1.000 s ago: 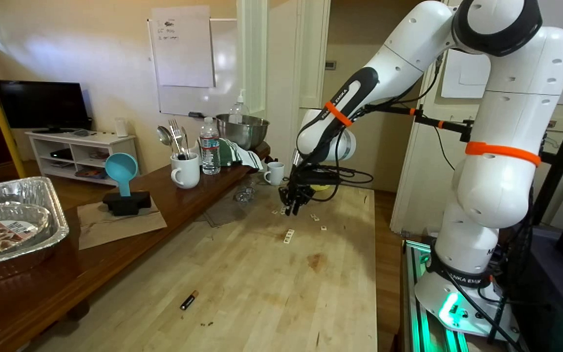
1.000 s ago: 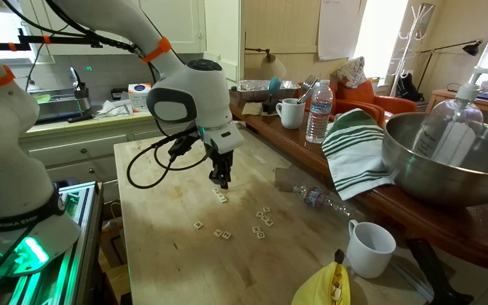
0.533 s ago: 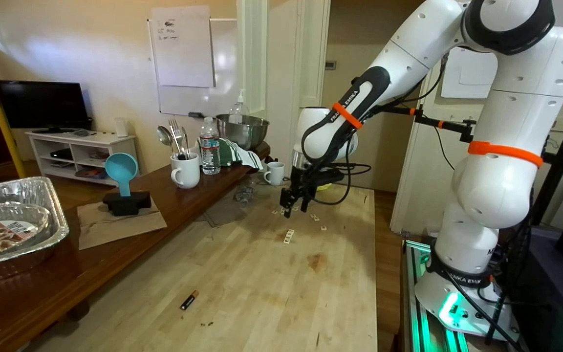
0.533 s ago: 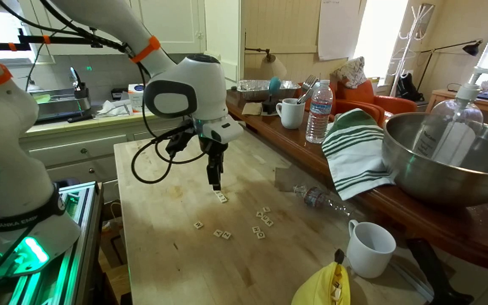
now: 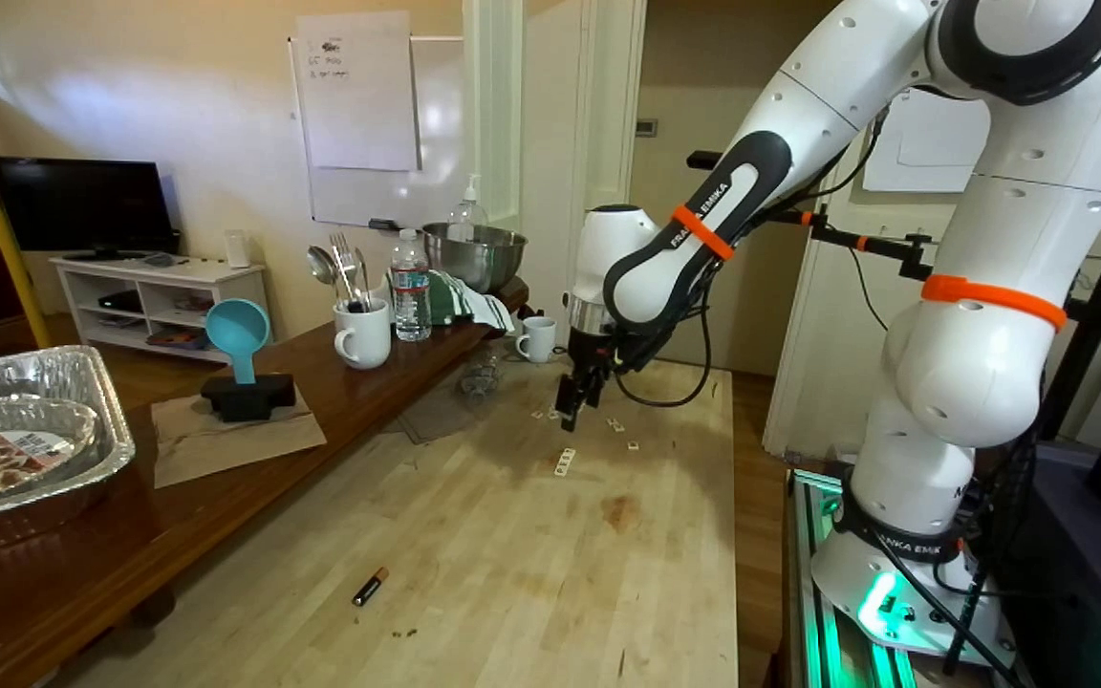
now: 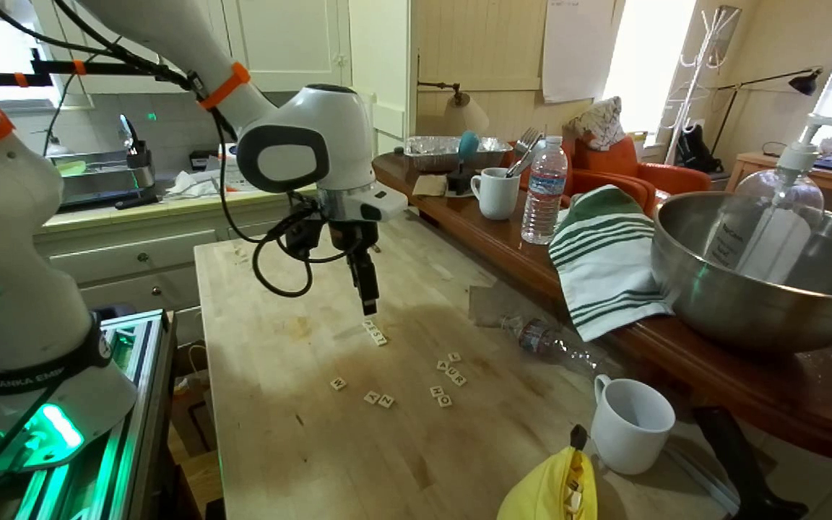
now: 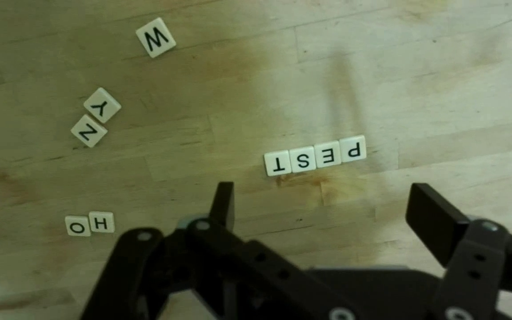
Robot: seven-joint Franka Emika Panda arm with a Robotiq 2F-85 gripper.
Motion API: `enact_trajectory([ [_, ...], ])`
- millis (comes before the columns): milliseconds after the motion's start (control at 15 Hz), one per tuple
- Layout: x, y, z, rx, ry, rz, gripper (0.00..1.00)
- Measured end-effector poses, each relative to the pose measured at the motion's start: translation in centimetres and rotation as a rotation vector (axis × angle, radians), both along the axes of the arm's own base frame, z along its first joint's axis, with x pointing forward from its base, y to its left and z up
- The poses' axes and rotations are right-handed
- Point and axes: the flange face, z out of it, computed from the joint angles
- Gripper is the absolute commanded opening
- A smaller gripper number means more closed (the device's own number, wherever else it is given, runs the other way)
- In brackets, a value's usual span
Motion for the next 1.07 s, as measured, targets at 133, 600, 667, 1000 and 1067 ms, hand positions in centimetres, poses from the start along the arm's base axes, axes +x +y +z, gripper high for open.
enact_trajectory([
  [133,-0.14,0.36,0.17,-0.008,-0.003,0.049,1.0],
  [600,-0.28,0.86,0.7,-0.016,-0.015,0.108,1.0],
  [667,-0.28,0.87,0.71,-0.016,-0.015,0.108,1.0],
  [1000,-0.29,0.92,0.71,-0.016,-0.015,0.11,1.0],
  [1067,-0.29,0.92,0.71,-0.016,-0.015,0.11,1.0],
])
